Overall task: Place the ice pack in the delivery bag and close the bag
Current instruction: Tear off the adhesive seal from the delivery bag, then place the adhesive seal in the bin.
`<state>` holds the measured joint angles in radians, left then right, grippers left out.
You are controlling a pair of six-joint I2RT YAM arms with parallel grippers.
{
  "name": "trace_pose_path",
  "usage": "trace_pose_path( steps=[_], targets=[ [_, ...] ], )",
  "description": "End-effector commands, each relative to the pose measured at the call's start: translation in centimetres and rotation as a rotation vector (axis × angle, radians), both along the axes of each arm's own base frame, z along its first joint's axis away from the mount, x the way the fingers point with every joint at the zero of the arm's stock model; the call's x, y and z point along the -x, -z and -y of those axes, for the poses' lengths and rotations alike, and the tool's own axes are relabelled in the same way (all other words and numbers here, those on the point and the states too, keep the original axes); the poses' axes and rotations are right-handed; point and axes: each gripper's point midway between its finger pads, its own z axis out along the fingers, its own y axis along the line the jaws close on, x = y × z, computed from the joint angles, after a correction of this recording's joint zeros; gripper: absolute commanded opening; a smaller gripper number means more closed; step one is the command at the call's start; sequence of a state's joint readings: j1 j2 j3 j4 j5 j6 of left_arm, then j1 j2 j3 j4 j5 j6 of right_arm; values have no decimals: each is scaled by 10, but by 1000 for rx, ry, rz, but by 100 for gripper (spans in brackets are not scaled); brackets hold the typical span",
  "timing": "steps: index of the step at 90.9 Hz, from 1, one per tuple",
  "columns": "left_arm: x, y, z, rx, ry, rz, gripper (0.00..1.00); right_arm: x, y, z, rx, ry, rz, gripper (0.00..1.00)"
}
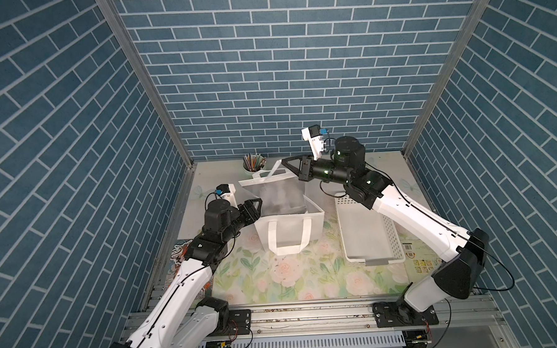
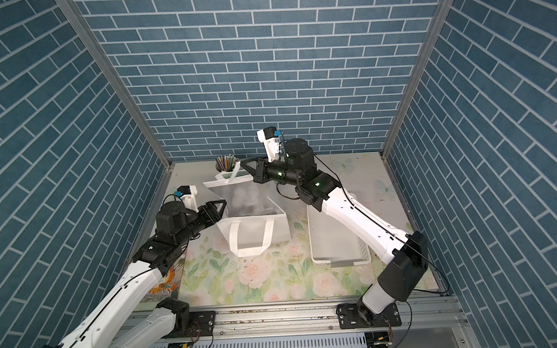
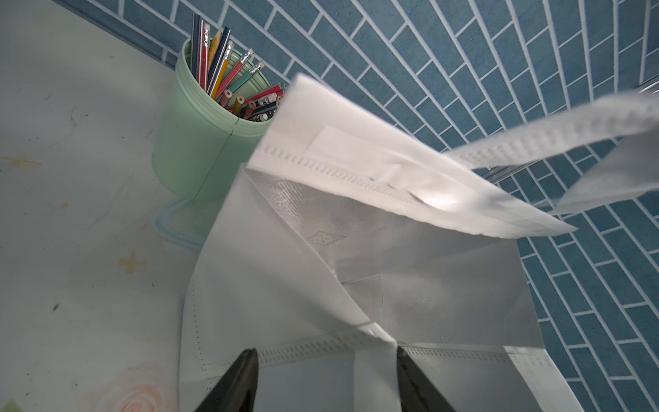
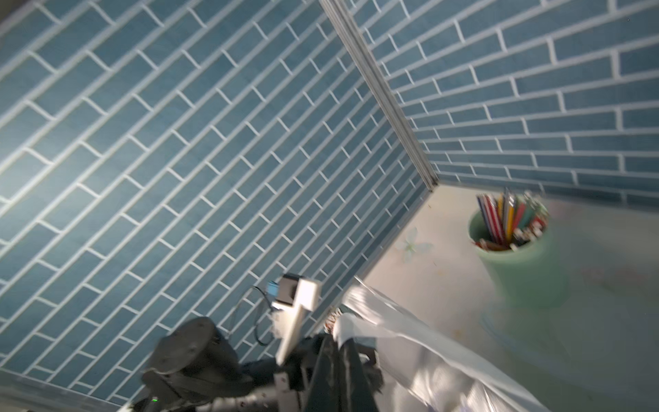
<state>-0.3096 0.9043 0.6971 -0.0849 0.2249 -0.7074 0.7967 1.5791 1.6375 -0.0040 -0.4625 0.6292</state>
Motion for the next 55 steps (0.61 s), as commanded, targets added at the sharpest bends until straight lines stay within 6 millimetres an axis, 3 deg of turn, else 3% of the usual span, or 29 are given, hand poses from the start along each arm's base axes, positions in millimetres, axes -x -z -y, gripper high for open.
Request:
trace_pose_path(
  steps=[1,25,35,43,55],
  targets=[
    [-4,-3,-3,-7,-15,10,62,16,-42,-15,-79,-85,138,0],
    [-5,0,-4,-11,-20,1,61,21,-92,-27,-138,-111,248,0],
    [-4,-2,-5,-12,-25,6,62,7,-88,-12,-83,23,272,0],
    [-2,-3,-9,-20,-41,12,63,-13,-64,23,15,244,266,0],
    [2,-4,-15,-28,-64,23,65,-23,-18,110,104,614,245,0]
  ],
)
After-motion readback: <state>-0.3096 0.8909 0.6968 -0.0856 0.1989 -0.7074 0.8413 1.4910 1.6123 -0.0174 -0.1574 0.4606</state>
